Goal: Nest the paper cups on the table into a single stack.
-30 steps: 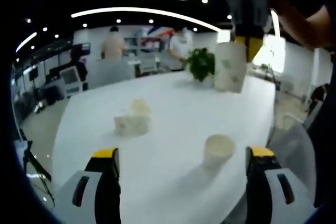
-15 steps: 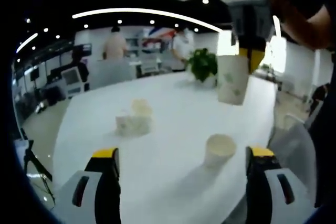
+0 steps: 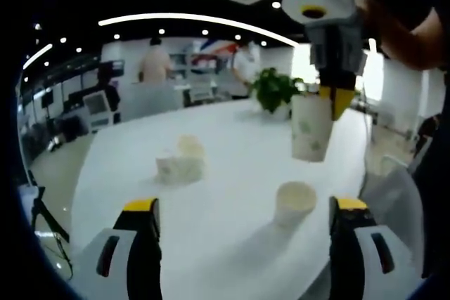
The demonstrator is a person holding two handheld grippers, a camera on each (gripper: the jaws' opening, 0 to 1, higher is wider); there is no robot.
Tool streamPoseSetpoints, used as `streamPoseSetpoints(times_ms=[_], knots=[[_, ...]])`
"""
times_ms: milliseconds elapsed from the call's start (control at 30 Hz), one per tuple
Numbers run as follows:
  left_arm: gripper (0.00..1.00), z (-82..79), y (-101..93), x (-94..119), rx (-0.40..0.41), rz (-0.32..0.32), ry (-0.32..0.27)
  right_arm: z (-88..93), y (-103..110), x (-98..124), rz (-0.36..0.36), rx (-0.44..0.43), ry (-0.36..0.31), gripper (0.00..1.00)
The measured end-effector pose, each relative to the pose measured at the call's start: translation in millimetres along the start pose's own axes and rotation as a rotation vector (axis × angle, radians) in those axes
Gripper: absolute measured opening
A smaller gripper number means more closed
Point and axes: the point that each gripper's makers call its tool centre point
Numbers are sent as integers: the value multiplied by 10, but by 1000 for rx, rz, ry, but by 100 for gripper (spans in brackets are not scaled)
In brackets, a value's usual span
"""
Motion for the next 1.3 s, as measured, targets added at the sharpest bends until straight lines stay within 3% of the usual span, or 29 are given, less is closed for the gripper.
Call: streamPoseSetpoints(times_ms=[733, 1300], knots=[[99, 73, 55, 45, -9, -29, -5, -74, 31, -300, -55, -52, 23, 0], [99, 103, 102, 37, 5, -51, -9, -126, 51, -559, -46, -73, 27, 0]])
Point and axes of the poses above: the point that each gripper's makers call its tool centre point, and the gripper's own axes: x roughly backward along the fingers, y roughly to its left, z roughly out of its underside, and after that the axes turned 4 degrees about y, right-handed
